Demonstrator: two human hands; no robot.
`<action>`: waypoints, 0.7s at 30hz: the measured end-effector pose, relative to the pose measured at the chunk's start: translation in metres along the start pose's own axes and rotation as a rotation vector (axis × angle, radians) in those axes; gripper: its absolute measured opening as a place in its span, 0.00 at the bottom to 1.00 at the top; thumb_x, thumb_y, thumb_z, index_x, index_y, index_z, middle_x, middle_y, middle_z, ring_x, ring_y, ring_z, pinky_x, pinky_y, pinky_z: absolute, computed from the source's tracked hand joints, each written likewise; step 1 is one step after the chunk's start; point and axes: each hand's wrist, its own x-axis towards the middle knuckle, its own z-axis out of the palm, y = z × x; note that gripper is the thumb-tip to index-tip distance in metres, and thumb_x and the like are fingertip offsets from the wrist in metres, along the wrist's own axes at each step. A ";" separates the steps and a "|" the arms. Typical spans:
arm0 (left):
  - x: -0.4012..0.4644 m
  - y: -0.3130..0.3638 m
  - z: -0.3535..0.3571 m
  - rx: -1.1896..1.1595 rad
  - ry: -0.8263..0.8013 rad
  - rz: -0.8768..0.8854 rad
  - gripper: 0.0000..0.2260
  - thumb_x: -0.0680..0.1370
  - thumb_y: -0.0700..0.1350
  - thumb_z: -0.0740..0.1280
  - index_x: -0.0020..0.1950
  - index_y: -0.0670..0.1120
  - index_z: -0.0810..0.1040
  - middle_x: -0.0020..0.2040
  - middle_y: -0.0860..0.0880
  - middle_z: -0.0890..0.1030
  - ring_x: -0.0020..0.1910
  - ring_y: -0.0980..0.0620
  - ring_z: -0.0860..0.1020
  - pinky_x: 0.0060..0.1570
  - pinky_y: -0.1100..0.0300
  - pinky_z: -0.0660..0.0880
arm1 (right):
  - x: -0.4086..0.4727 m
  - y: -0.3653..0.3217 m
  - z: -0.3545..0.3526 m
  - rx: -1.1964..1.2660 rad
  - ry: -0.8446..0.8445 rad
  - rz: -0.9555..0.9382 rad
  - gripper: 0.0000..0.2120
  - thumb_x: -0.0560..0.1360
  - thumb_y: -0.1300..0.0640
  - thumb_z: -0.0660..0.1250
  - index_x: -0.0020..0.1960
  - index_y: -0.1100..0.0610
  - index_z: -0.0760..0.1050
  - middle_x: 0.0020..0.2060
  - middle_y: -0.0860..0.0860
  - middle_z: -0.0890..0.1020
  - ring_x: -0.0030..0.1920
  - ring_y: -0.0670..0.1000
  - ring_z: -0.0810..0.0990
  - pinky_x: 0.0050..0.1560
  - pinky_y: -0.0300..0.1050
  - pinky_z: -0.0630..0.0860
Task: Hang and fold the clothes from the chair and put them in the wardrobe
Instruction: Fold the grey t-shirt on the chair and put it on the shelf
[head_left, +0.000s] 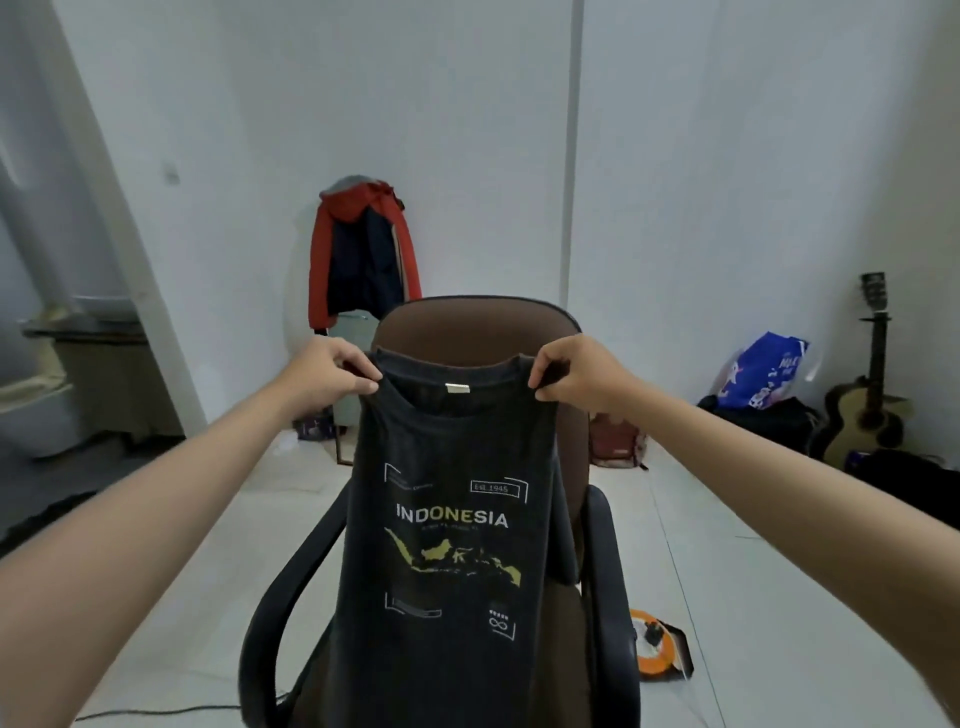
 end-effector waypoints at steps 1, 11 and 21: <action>0.001 0.009 -0.006 0.012 0.007 0.019 0.09 0.68 0.35 0.75 0.36 0.50 0.82 0.41 0.49 0.81 0.47 0.46 0.79 0.54 0.50 0.74 | 0.001 -0.003 -0.012 -0.014 0.009 -0.005 0.08 0.67 0.65 0.74 0.40 0.53 0.81 0.40 0.46 0.79 0.42 0.45 0.76 0.46 0.37 0.71; 0.024 0.076 -0.035 0.117 -0.043 0.160 0.10 0.67 0.35 0.75 0.34 0.51 0.83 0.29 0.58 0.81 0.31 0.64 0.78 0.44 0.60 0.73 | 0.008 -0.025 -0.082 -0.114 0.160 -0.014 0.08 0.66 0.63 0.77 0.42 0.54 0.83 0.35 0.44 0.77 0.36 0.41 0.73 0.36 0.33 0.67; 0.037 0.087 -0.045 -0.073 -0.025 0.264 0.08 0.68 0.31 0.74 0.37 0.44 0.84 0.24 0.56 0.78 0.24 0.63 0.74 0.29 0.73 0.69 | 0.020 -0.021 -0.098 0.049 0.257 0.029 0.12 0.62 0.65 0.79 0.36 0.52 0.79 0.40 0.55 0.80 0.40 0.54 0.78 0.42 0.47 0.78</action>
